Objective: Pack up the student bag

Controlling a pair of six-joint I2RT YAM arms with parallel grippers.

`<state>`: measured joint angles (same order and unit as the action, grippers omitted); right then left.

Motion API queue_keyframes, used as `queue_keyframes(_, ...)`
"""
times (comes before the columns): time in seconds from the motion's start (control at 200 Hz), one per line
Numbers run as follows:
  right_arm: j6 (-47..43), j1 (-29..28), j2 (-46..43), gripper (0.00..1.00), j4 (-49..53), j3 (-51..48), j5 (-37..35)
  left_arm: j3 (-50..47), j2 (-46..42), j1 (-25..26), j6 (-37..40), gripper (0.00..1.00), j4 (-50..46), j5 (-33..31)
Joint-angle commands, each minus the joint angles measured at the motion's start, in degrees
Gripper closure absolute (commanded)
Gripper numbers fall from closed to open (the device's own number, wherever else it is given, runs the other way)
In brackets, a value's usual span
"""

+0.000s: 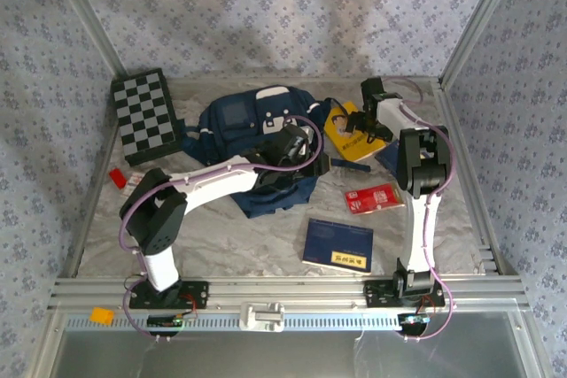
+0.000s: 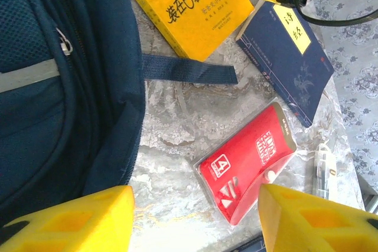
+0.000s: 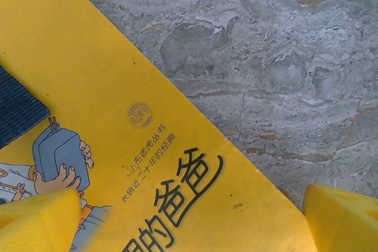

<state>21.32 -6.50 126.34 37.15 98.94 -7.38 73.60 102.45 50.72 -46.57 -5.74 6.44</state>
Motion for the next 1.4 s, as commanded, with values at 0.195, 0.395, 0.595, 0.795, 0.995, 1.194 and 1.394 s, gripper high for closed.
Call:
queue_keyframes(0.195,2.48,-2.76,-8.88,0.04,-3.61,-12.83,0.81,1.76,2.09,0.96,-3.71,0.45,2.92,-1.17)
queue_keyframes(0.395,6.63,-7.04,-18.69,0.05,-8.74,-26.37,-0.62,1.02,1.89,0.87,-4.10,0.46,3.11,-3.00)
queue_keyframes(0.595,12.99,-13.19,-29.29,0.06,-11.01,-38.84,-2.53,1.65,3.53,0.81,-5.32,0.48,4.01,-3.36)
queue_keyframes(0.795,15.22,-11.69,-37.02,0.06,-11.77,-43.45,-0.80,3.87,6.61,0.87,-7.14,0.51,6.26,-2.39)
queue_keyframes(0.995,12.18,-8.94,-36.22,0.05,-10.28,-41.40,0.72,11.50,13.05,1.19,-8.45,0.54,5.30,-1.71)
queue_keyframes(1.194,11.11,-7.86,-33.73,0.09,-13.68,-42.58,2.45,17.18,18.81,1.14,-7.81,0.55,1.74,-2.80)
queue_keyframes(1.394,11.73,-7.69,-35.36,0.16,-15.11,-45.68,6.59,19.22,22.25,0.97,-5.64,0.56,-0.12,-2.56)
